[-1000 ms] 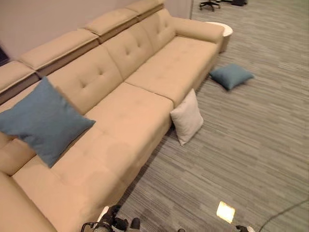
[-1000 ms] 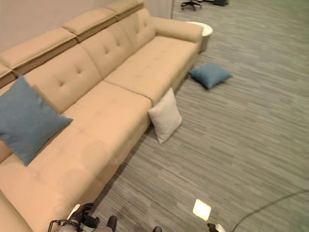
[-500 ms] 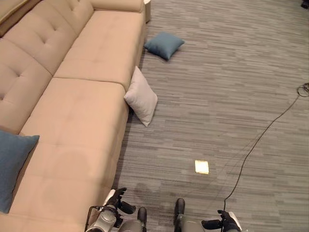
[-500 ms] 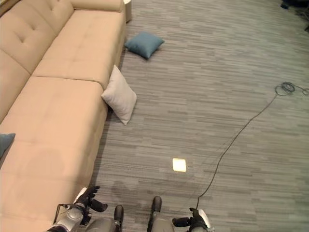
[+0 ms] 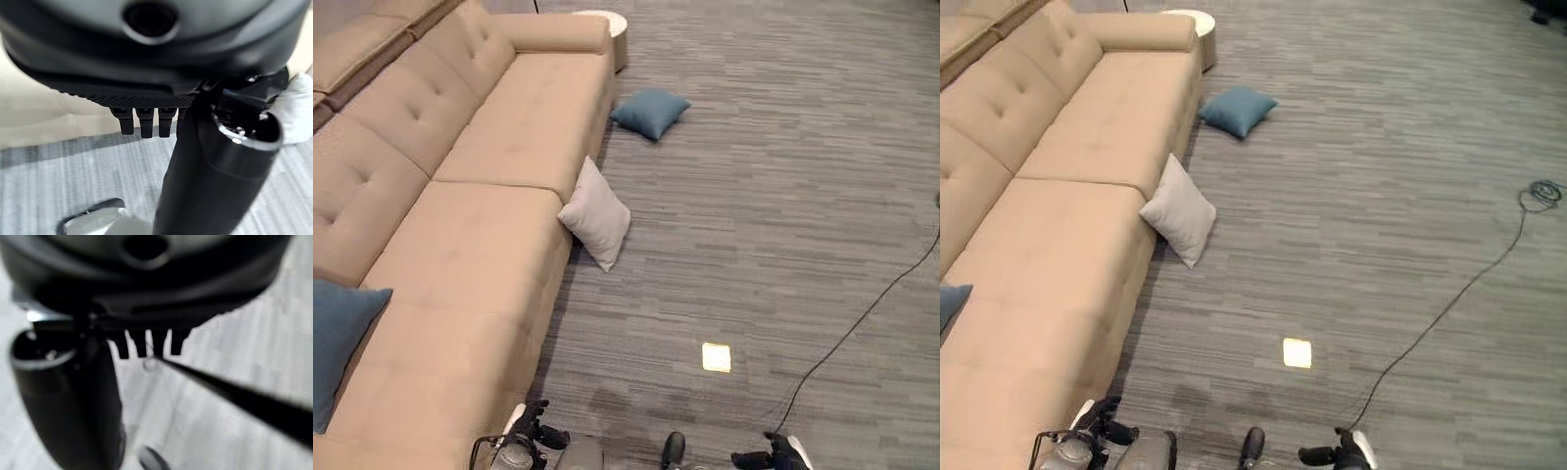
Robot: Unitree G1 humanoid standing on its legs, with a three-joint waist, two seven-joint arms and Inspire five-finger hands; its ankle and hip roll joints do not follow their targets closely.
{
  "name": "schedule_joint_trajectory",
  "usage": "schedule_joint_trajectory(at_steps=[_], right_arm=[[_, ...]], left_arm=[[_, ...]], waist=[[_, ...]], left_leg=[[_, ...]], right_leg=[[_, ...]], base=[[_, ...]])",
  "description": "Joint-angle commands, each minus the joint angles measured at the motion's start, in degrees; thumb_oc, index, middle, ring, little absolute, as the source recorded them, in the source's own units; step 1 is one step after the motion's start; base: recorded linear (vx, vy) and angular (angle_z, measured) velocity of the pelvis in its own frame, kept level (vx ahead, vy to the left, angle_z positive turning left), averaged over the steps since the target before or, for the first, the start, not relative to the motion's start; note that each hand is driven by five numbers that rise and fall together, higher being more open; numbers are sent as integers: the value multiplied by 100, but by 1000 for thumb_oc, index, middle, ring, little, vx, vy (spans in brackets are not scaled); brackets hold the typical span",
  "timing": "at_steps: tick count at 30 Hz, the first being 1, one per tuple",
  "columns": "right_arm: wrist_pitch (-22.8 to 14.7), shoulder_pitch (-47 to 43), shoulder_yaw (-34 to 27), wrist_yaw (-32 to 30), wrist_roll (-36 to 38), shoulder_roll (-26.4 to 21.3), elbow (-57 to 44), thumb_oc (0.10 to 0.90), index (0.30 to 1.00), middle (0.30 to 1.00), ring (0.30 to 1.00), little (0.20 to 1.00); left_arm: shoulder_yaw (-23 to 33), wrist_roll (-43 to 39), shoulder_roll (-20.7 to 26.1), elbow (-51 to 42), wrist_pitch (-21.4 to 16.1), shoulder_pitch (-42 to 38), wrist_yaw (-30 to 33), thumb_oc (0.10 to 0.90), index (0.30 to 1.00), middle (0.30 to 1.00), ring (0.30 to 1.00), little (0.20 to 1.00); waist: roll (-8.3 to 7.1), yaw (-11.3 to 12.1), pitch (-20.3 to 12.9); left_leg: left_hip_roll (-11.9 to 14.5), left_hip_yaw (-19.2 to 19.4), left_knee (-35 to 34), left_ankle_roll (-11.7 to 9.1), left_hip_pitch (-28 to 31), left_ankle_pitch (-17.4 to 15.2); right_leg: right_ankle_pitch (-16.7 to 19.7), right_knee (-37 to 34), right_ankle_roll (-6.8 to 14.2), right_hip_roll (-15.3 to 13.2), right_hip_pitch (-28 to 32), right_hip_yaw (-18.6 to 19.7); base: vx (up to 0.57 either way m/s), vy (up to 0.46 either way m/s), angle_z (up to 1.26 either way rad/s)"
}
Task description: Pick up all the scattered cushions and arrange them neatly on the sofa.
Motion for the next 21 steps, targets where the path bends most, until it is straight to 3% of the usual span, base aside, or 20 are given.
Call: schedule_joint_trajectory(at_steps=[1, 3, 5, 8, 9, 11, 14, 16, 18, 21], right_arm=[[-86, 97, -44, -232, 148, -439, -7, 800, 900, 900, 900, 900], [-82, 104, -25, -239, 146, -420, 4, 800, 900, 900, 900, 900], [-93, 99, 1, -253, 179, -381, 24, 800, 900, 900, 900, 900], [-84, 89, 9, -250, 198, -354, 23, 800, 900, 900, 900, 900], [-81, 90, 62, -217, 129, -325, 13, 800, 900, 900, 900, 900], [-68, 89, 84, -211, 64, -287, 37, 800, 900, 900, 900, 900], [-72, 75, 98, -139, -30, -230, 3, 800, 900, 900, 900, 900], [-65, 32, 69, -96, -39, -215, -35, 800, 900, 900, 900, 900], [-57, -79, 100, -64, -77, -178, -89, 800, 900, 900, 900, 900], [-67, -79, 115, -36, -82, -163, -140, 800, 900, 900, 900, 900]], left_arm=[[-168, 31, -144, -147, -97, -19, 56, 800, 900, 900, 900, 900], [-180, 97, -145, -109, -86, -21, 32, 800, 900, 900, 900, 900], [-179, 153, -117, -92, -108, 13, 4, 800, 900, 900, 900, 900], [-169, 146, -107, -79, -116, 27, -8, 800, 900, 900, 900, 900], [-53, 123, -84, -5, -102, 130, -28, 800, 900, 900, 900, 900], [8, 120, -57, 59, -91, 194, -26, 800, 900, 900, 900, 900], [117, 83, 1, 63, -76, 232, -40, 800, 900, 900, 900, 900], [153, 58, 68, 20, -70, 207, -39, 800, 900, 900, 900, 900], [117, 28, 131, -67, -67, 138, -20, 800, 900, 900, 900, 900], [102, 7, 157, -105, -72, 135, 17, 800, 900, 900, 900, 900]], waist=[[-115, 44, 53], [-109, 107, -2], [-10, 268, -61], [3, 337, -64], [-8, 423, -158], [-98, 471, -253], [-192, 566, -365], [-206, 553, -345], [-71, 423, -251], [44, 317, -232]], left_leg=[[-303, 390, -103, 499, -122, -741], [-525, 585, -804, 538, -293, -631], [-800, 665, -1586, 504, -541, -75], [-863, 674, -1763, 478, -565, 46], [-894, 589, -2059, 579, -363, 26], [-1012, 415, -1959, 638, -335, 8], [-1020, 402, -1955, 795, -110, -179], [-1023, 370, -1917, 893, 59, -325], [-962, 248, -1941, 1058, 355, -488], [-914, 136, -2074, 1107, 610, -540]], right_leg=[[-18, -52, 522, -177, 162, 345], [-53, -209, 567, -87, 329, 315], [-132, -399, 568, 197, 581, 402], [-175, -429, 561, 264, 690, 489], [-299, -442, 568, 351, 835, 589], [-402, -351, 580, 317, 901, 621], [-541, 170, 657, 184, 896, 643], [-387, 1017, 875, 52, 574, 602], [147, 2321, 1168, -155, -94, 535], [218, 2643, 1090, -282, -485, 444]], base=[[300, -86, 29], [329, -46, 21], [291, -2, 16], [181, 7, -28], [327, 28, -27], [395, 50, -34], [262, 73, -44], [148, 74, 2], [179, 86, 7], [183, 38, 22]])
